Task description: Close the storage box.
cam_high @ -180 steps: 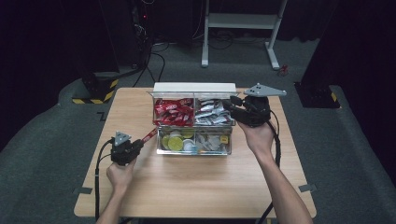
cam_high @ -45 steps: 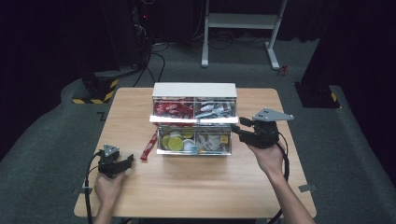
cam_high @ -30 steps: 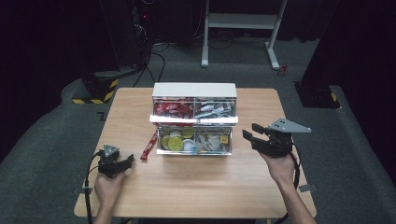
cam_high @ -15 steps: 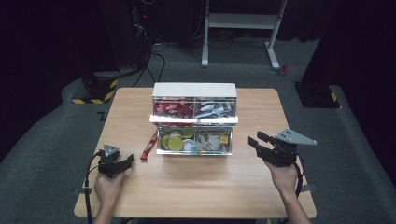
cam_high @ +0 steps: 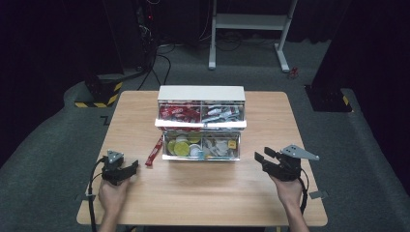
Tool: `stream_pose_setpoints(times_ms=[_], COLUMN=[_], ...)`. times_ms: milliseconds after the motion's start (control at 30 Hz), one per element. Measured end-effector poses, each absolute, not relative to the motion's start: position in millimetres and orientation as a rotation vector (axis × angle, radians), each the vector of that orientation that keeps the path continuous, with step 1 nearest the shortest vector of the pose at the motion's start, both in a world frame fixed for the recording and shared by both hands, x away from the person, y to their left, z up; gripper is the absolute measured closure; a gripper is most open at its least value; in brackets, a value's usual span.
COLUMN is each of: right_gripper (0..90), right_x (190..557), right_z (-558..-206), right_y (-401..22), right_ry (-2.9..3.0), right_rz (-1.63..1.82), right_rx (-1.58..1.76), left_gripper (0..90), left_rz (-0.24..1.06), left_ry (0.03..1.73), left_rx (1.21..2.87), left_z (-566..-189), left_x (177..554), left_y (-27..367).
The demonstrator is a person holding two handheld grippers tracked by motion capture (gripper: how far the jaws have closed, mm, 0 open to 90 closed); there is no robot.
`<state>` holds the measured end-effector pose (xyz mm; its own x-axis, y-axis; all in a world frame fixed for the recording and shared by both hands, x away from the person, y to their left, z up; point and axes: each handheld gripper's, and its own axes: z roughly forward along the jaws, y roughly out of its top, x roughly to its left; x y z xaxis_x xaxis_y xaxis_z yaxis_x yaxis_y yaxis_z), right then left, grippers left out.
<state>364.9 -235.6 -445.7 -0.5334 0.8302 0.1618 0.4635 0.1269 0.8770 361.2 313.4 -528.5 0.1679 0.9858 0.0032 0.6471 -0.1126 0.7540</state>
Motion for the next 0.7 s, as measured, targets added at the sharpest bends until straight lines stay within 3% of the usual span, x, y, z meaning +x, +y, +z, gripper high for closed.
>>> stream_pose_setpoints(times_ms=[700], right_gripper=[45.9], right_x=[388], right_z=[-500], right_y=[-228], right_ry=[2.072], right_rz=[1.127], right_rx=[1.367], left_gripper=[35.5], left_rz=[0.707], left_ry=[1.546], left_rx=[1.832], left_z=[-529], left_x=[361], left_y=[313])
